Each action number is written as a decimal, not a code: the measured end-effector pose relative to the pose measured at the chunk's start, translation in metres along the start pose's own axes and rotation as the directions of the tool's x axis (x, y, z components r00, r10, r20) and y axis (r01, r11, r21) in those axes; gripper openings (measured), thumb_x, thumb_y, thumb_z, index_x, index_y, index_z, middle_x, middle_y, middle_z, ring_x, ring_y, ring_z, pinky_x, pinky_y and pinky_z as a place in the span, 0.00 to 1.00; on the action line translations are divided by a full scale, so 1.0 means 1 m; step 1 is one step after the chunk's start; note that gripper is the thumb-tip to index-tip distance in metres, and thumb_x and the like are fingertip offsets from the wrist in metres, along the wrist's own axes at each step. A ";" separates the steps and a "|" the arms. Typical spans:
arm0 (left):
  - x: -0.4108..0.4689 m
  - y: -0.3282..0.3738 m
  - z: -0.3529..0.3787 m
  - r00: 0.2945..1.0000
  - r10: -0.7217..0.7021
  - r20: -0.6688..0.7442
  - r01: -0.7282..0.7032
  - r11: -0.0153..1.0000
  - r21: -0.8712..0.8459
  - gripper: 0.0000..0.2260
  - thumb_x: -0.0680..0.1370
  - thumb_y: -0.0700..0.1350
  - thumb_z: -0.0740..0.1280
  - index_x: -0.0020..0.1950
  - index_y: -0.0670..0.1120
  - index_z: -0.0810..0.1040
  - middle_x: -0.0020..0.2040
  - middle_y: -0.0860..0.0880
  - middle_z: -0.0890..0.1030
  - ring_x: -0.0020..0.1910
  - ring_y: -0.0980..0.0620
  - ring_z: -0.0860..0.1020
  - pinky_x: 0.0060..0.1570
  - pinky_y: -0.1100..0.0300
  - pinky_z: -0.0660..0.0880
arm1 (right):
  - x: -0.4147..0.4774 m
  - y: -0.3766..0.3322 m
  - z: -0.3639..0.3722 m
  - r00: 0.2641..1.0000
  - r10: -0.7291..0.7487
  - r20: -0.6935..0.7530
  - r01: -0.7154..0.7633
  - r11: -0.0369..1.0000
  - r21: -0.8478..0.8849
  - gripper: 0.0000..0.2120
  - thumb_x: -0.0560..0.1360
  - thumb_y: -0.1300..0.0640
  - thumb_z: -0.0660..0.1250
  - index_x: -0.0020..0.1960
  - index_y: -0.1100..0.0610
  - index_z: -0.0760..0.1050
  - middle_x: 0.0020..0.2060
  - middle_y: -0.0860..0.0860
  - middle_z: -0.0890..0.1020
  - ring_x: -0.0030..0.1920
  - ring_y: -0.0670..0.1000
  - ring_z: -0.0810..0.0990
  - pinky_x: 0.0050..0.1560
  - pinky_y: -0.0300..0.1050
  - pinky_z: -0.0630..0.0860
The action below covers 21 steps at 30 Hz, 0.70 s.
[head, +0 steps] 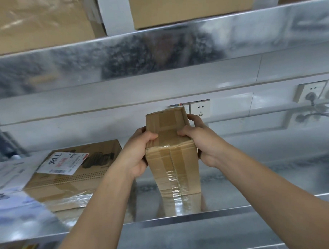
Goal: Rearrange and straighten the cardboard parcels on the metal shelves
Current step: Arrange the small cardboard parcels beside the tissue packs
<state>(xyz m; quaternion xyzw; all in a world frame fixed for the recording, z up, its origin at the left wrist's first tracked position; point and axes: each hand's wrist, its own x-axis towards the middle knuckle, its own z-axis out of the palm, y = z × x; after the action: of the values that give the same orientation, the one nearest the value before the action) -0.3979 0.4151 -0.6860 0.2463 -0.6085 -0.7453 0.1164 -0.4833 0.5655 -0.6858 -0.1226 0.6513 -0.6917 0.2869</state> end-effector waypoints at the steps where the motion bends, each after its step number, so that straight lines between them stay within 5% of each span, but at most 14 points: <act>1: -0.001 0.001 0.002 1.000 0.001 0.003 -0.001 1.000 -0.001 0.11 0.81 0.39 0.63 0.63 0.43 0.76 0.45 0.45 0.84 0.42 0.48 0.82 0.38 0.56 0.78 | -0.001 -0.001 -0.001 1.000 0.000 -0.004 0.000 1.000 -0.011 0.28 0.80 0.60 0.66 0.74 0.41 0.63 0.45 0.50 0.84 0.31 0.46 0.83 0.30 0.40 0.75; 4: 0.000 0.002 0.003 1.000 -0.003 0.012 0.003 1.000 -0.003 0.08 0.82 0.39 0.63 0.59 0.45 0.77 0.42 0.46 0.84 0.40 0.49 0.82 0.37 0.56 0.77 | -0.001 -0.003 -0.004 1.000 0.008 0.000 -0.008 0.999 -0.051 0.28 0.80 0.57 0.66 0.75 0.39 0.62 0.47 0.49 0.83 0.39 0.51 0.81 0.41 0.46 0.73; 9: -0.003 0.003 0.004 0.999 0.002 0.038 -0.002 1.000 -0.003 0.05 0.82 0.40 0.63 0.55 0.45 0.78 0.38 0.48 0.85 0.40 0.49 0.82 0.39 0.55 0.77 | -0.002 -0.003 -0.006 1.000 0.006 0.014 -0.005 0.998 -0.058 0.29 0.80 0.56 0.67 0.76 0.40 0.61 0.50 0.50 0.83 0.43 0.53 0.81 0.44 0.48 0.73; 16: -0.003 -0.002 0.002 0.999 -0.022 0.024 0.023 0.999 -0.024 0.12 0.83 0.47 0.63 0.64 0.45 0.78 0.48 0.45 0.86 0.45 0.48 0.84 0.42 0.54 0.79 | 0.002 0.000 -0.010 0.999 0.008 0.036 -0.007 1.000 -0.029 0.27 0.81 0.55 0.67 0.76 0.39 0.62 0.51 0.50 0.84 0.45 0.53 0.83 0.49 0.53 0.75; 21: 0.000 -0.018 -0.010 0.997 -0.070 -0.042 0.064 0.990 -0.128 0.21 0.81 0.61 0.62 0.59 0.47 0.84 0.62 0.40 0.82 0.61 0.39 0.79 0.58 0.44 0.76 | 0.007 0.003 -0.013 0.999 0.010 0.037 -0.011 1.000 0.018 0.26 0.81 0.54 0.67 0.74 0.38 0.64 0.46 0.46 0.86 0.43 0.51 0.84 0.52 0.54 0.76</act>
<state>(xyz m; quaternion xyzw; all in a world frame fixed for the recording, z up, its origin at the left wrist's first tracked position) -0.3902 0.4107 -0.7048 0.2760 -0.5487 -0.7799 0.1207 -0.4954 0.5724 -0.6922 -0.1293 0.6403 -0.6936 0.3036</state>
